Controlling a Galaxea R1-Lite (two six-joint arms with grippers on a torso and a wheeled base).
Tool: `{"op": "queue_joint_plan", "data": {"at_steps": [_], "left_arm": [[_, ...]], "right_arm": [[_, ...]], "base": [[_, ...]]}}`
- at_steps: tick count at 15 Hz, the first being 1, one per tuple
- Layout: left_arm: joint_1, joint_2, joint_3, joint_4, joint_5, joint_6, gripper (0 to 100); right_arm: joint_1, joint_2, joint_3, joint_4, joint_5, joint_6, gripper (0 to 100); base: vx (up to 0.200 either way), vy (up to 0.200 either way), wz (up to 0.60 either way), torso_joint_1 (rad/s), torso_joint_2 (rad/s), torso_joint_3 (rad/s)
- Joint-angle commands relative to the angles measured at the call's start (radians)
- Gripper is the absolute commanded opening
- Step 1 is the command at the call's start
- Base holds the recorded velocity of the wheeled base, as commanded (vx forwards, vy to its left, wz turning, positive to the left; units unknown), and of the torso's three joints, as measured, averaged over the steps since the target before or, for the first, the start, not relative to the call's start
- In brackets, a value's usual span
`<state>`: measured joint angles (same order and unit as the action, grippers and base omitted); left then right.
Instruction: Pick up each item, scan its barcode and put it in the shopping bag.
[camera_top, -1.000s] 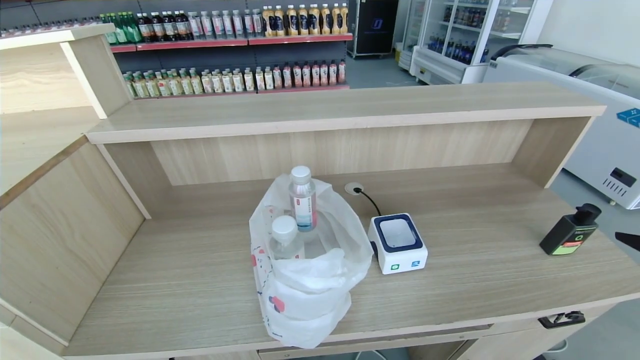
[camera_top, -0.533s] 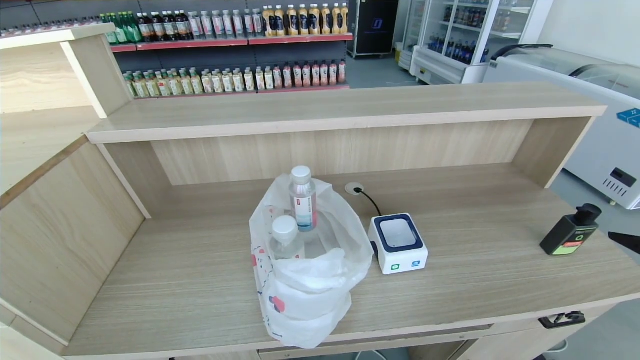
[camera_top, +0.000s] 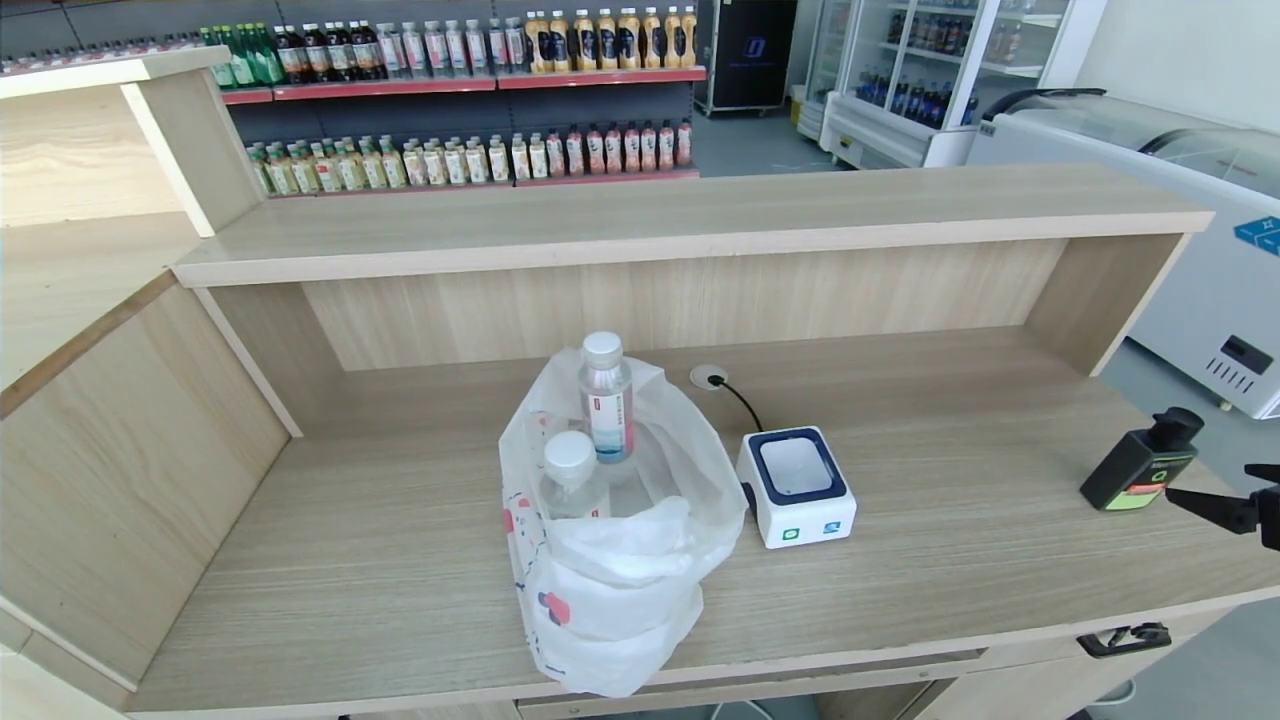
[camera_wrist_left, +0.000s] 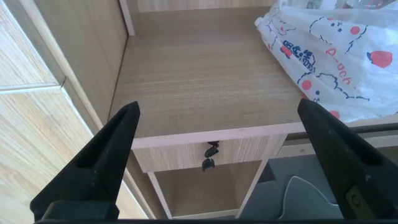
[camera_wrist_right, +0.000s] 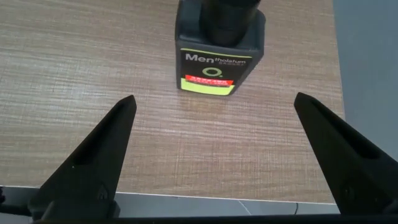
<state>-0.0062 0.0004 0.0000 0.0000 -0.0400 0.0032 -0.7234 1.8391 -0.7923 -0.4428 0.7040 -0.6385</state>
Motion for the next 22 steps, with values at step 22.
{"op": "queue_joint_plan", "data": {"at_steps": [22], "left_arm": [[0.0, 0.001, 0.0, 0.0, 0.0, 0.0, 100]], "right_arm": [[0.056, -0.442, 0.154, 0.164, -0.018, 0.065, 100]], "base": [[0.0, 0.0, 0.0, 0.0, 0.0, 0.0]]}}
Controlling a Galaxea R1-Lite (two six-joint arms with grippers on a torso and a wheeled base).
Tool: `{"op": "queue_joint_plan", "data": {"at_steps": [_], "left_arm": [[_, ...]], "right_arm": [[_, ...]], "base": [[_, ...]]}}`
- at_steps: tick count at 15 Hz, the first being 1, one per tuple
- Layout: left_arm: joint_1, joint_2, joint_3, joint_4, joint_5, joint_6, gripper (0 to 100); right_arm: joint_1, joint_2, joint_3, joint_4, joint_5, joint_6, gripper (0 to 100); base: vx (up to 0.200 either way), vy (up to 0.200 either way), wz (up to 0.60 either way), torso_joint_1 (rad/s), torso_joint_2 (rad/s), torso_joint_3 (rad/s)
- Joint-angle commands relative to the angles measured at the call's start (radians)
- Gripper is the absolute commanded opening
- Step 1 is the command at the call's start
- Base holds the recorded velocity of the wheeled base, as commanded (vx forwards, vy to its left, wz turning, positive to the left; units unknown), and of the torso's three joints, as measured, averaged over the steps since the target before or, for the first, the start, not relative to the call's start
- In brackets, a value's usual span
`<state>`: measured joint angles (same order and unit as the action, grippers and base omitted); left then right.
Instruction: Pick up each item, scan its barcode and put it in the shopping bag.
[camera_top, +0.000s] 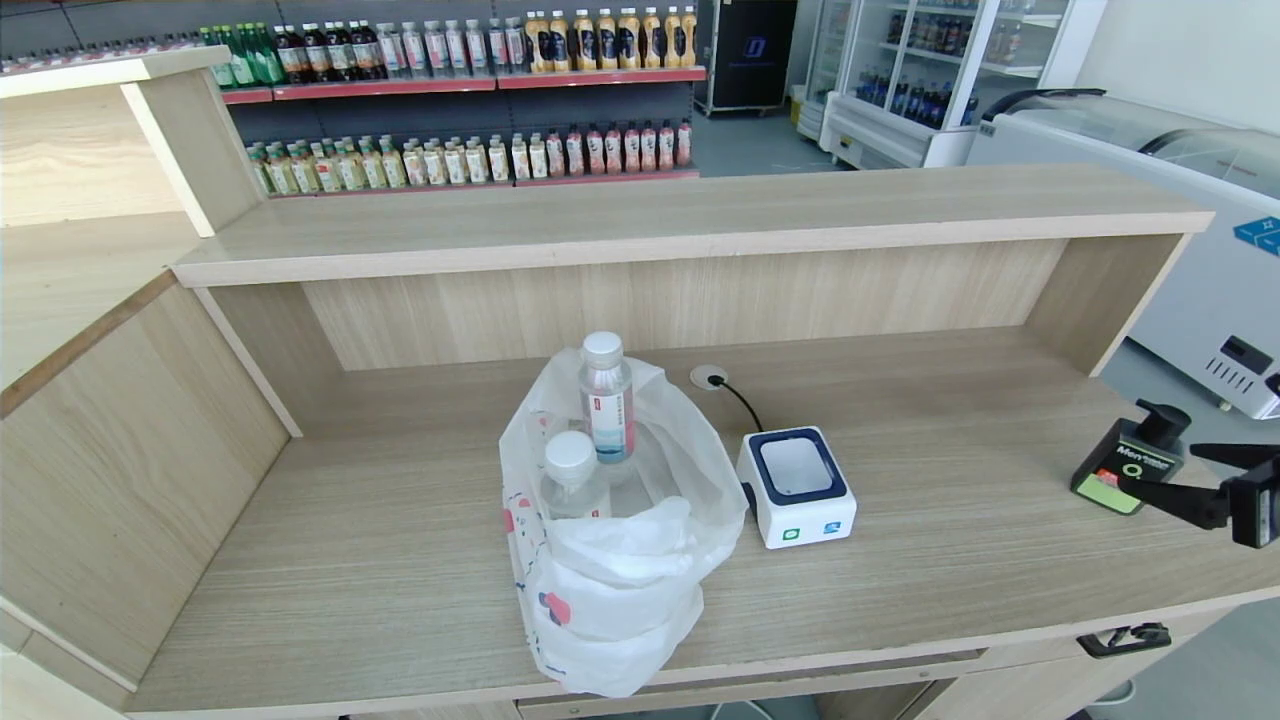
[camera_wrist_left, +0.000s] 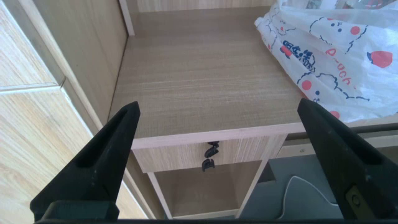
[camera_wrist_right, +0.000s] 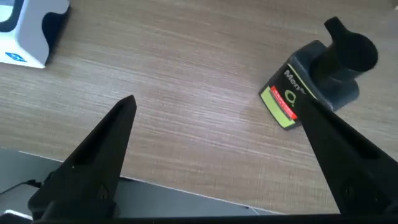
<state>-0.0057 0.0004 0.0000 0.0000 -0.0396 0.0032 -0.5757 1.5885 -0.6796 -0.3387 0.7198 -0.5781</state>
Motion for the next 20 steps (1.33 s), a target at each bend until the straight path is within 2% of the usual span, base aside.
{"op": "queue_joint_plan", "data": {"at_steps": [1, 3, 5, 8, 13, 20], "left_arm": [[0.0, 0.001, 0.0, 0.0, 0.0, 0.0, 100], [0.0, 0.001, 0.0, 0.0, 0.0, 0.0, 100], [0.0, 0.001, 0.0, 0.0, 0.0, 0.0, 100], [0.0, 0.001, 0.0, 0.0, 0.0, 0.0, 100], [0.0, 0.001, 0.0, 0.0, 0.0, 0.0, 100], [0.0, 0.001, 0.0, 0.0, 0.0, 0.0, 100]], "right_arm": [[-0.127, -0.196, 0.048, 0.06, -0.054, 0.0, 100], [-0.253, -0.099, 0.041, 0.041, -0.068, -0.105, 100], [-0.271, 0.019, 0.009, -0.046, -0.069, -0.126, 100], [-0.227, 0.165, -0.072, -0.164, -0.071, -0.126, 100], [-0.15, 0.265, -0.144, -0.166, -0.071, -0.126, 100], [-0.121, 0.335, -0.17, -0.167, -0.066, -0.129, 100]], "base": [[0.0, 0.0, 0.0, 0.0, 0.0, 0.0], [0.0, 0.0, 0.0, 0.0, 0.0, 0.0], [0.0, 0.0, 0.0, 0.0, 0.0, 0.0], [0.0, 0.0, 0.0, 0.0, 0.0, 0.0], [0.0, 0.0, 0.0, 0.0, 0.0, 0.0], [0.0, 0.0, 0.0, 0.0, 0.0, 0.0]]}}
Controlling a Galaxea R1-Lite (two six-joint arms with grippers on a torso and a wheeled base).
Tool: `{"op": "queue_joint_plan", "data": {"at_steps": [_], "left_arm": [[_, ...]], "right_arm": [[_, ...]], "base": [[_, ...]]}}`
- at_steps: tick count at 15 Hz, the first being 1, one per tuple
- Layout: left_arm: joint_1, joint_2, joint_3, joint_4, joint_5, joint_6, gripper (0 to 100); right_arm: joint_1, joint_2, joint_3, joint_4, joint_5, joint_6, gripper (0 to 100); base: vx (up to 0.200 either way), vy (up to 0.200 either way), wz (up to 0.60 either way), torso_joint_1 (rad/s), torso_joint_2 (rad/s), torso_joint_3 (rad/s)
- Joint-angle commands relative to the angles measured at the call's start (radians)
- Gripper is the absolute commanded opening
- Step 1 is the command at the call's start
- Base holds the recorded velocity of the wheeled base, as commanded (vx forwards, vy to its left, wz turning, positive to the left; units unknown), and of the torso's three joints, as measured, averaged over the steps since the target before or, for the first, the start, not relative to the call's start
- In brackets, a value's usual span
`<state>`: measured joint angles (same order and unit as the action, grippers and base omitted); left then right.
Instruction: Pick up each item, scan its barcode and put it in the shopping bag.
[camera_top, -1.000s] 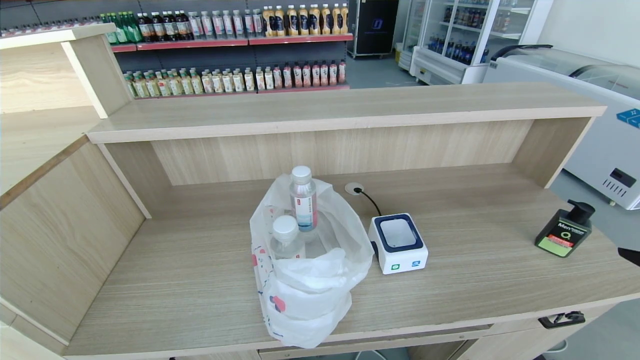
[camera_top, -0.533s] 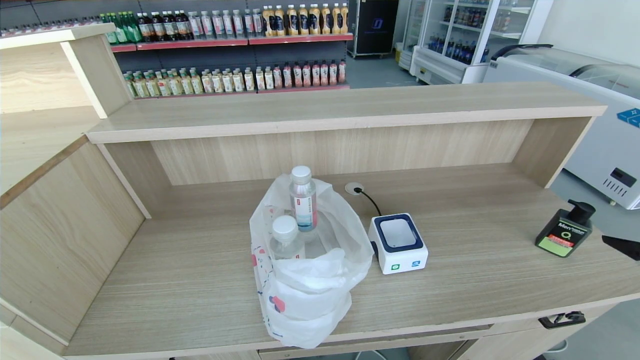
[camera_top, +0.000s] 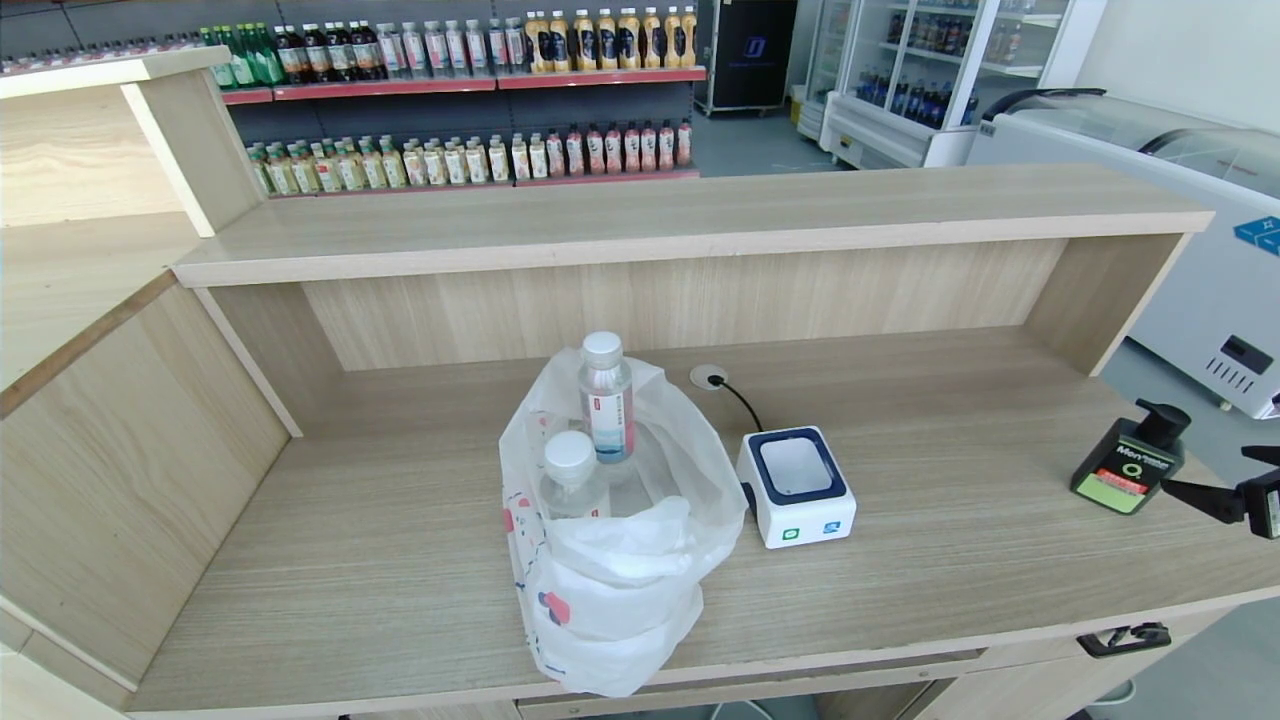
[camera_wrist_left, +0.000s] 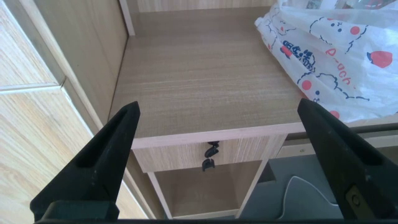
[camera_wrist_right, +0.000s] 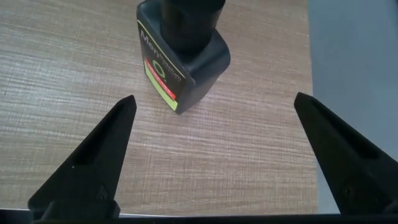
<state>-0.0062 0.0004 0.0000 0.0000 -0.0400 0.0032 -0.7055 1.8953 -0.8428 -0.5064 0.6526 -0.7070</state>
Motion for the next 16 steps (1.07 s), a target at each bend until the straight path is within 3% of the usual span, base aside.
{"op": "queue_joint_plan", "data": {"at_steps": [1, 16], "left_arm": [[0.0, 0.001, 0.0, 0.0, 0.0, 0.0, 100], [0.0, 0.001, 0.0, 0.0, 0.0, 0.0, 100]], "right_arm": [[0.02, 0.037, -0.019, 0.0, 0.001, 0.001, 100], [0.179, 0.156, -0.062, -0.066, 0.001, -0.011, 100]], "base": [[0.0, 0.0, 0.0, 0.0, 0.0, 0.0], [0.0, 0.0, 0.0, 0.0, 0.0, 0.0]]}}
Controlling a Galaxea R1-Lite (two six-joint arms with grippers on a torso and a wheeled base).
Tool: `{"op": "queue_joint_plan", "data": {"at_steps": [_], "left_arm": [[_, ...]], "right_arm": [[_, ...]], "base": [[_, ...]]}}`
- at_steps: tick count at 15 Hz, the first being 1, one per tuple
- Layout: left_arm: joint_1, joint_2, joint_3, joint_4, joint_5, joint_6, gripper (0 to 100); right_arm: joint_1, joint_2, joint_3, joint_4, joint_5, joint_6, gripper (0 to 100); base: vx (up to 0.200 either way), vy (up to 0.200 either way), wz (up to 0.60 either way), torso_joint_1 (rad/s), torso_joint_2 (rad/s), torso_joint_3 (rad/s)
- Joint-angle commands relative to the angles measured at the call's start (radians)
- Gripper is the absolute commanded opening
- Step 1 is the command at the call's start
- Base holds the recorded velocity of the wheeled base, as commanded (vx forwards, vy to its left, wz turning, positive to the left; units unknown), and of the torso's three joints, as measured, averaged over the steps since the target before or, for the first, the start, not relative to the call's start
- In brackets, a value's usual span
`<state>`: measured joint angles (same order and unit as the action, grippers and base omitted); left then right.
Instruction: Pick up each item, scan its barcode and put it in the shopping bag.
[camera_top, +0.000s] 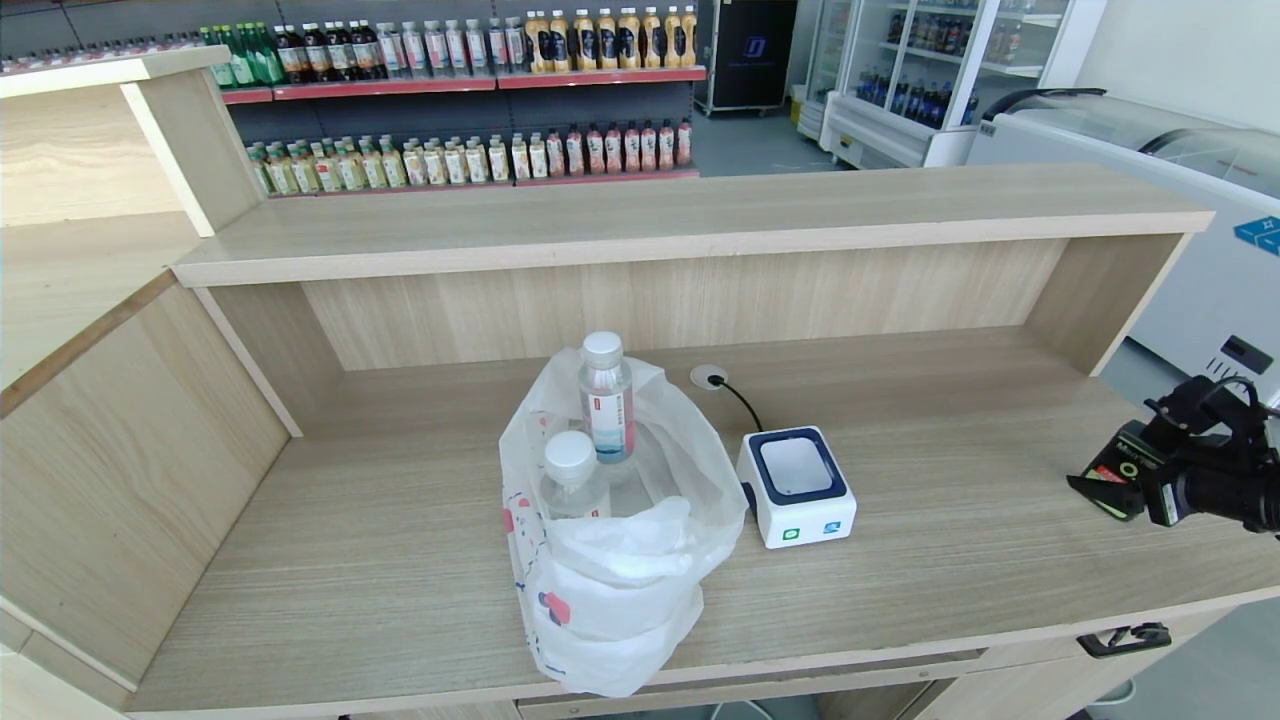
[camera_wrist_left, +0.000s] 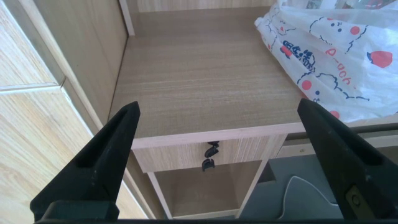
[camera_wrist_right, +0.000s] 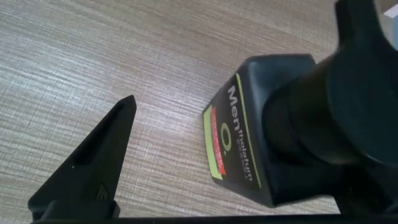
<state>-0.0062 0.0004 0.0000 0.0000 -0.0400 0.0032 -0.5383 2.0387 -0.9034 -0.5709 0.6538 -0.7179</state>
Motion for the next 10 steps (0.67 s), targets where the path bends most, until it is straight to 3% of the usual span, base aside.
{"op": "queue_joint_plan", "data": {"at_steps": [1, 4, 5, 10], "left_arm": [[0.0, 0.001, 0.0, 0.0, 0.0, 0.0, 100], [0.0, 0.001, 0.0, 0.0, 0.0, 0.0, 100], [0.0, 0.001, 0.0, 0.0, 0.0, 0.0, 100], [0.0, 0.001, 0.0, 0.0, 0.0, 0.0, 100]], "right_arm": [[0.02, 0.014, -0.002, -0.001, 0.001, 0.0, 100], [0.038, 0.015, 0.006, -0.001, 0.003, 0.002, 100], [0.04, 0.015, 0.011, -0.001, 0.004, 0.002, 0], [0.038, 0.009, 0.018, -0.024, 0.003, 0.003, 0]], "base": [[0.0, 0.0, 0.0, 0.0, 0.0, 0.0], [0.0, 0.0, 0.0, 0.0, 0.0, 0.0], [0.0, 0.0, 0.0, 0.0, 0.0, 0.0], [0.0, 0.0, 0.0, 0.0, 0.0, 0.0]]}}
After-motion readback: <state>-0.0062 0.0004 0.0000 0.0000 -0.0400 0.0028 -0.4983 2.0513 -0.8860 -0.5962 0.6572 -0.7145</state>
